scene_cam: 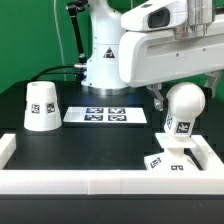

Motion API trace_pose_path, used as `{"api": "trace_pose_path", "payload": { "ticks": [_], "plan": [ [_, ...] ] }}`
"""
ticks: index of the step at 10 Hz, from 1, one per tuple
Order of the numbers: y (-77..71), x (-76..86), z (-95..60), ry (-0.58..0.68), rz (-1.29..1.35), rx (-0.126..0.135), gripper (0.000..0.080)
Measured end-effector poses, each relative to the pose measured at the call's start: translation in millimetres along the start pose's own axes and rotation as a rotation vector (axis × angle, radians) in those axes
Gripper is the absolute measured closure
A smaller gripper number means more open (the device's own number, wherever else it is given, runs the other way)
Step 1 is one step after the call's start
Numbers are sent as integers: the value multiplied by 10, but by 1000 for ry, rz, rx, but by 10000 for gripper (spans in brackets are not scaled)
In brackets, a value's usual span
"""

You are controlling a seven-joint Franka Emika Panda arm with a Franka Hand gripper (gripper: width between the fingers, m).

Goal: Assemble lamp

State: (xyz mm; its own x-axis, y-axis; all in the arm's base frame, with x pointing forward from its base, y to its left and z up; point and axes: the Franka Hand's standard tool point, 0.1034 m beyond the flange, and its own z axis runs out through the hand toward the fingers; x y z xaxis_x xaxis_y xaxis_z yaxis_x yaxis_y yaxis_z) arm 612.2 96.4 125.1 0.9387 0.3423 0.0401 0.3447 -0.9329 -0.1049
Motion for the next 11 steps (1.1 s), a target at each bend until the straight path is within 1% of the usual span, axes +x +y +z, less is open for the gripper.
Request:
{"api": "trace_pose_path", "payload": {
  "ticks": [1, 2, 7, 9, 11],
  "plan": [
    [14, -2, 0, 0, -1, 0, 101],
    [29, -5, -2, 0, 1, -1, 220],
    [40, -6, -3, 1, 19, -1, 223],
    [33, -35, -4, 6, 197, 10, 223],
    [17, -42, -4, 30, 383, 5, 220]
  ]
}}
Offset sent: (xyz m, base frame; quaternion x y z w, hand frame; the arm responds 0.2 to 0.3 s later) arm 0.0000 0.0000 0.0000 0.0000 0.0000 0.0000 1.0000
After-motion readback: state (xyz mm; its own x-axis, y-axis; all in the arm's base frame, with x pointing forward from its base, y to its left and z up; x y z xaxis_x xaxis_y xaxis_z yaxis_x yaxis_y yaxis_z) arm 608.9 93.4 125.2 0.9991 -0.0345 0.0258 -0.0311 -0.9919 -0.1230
